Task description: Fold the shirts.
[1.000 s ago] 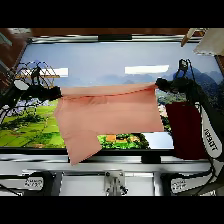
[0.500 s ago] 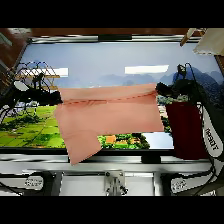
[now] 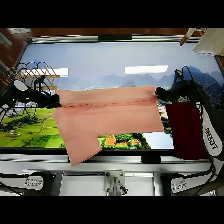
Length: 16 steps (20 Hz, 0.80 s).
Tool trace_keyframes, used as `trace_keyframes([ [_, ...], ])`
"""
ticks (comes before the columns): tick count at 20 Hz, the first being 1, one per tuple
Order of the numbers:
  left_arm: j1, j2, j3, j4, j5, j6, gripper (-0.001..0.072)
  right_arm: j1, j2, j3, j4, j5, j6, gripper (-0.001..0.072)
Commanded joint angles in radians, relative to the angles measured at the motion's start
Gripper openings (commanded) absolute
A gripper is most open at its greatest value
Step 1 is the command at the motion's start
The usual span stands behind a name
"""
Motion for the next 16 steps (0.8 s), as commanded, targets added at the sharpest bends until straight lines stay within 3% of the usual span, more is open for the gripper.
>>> trace_keyframes([
  [1,-0.010,-0.004,0.010,0.004,-0.022,0.001,0.0026,0.004,-0.002,0.000,-0.024,-0.017,0.010,0.0082],
  [13,-0.016,-0.029,-0.033,0.019,-0.037,-0.031,0.0027,0.004,-0.016,0.000,-0.019,-0.024,0.024,0.0084],
  [14,-0.015,-0.030,-0.033,0.018,-0.024,-0.039,0.0076,0.004,-0.016,0.000,-0.019,-0.021,0.023,0.0155],
  [15,-0.012,-0.027,-0.028,0.019,-0.021,-0.053,0.0213,0.004,-0.013,0.002,-0.019,-0.024,0.023,0.0373],
  [16,-0.003,-0.024,-0.015,0.019,-0.028,-0.060,0.0458,-0.001,-0.006,0.010,-0.022,-0.048,0.004,0.0477],
])
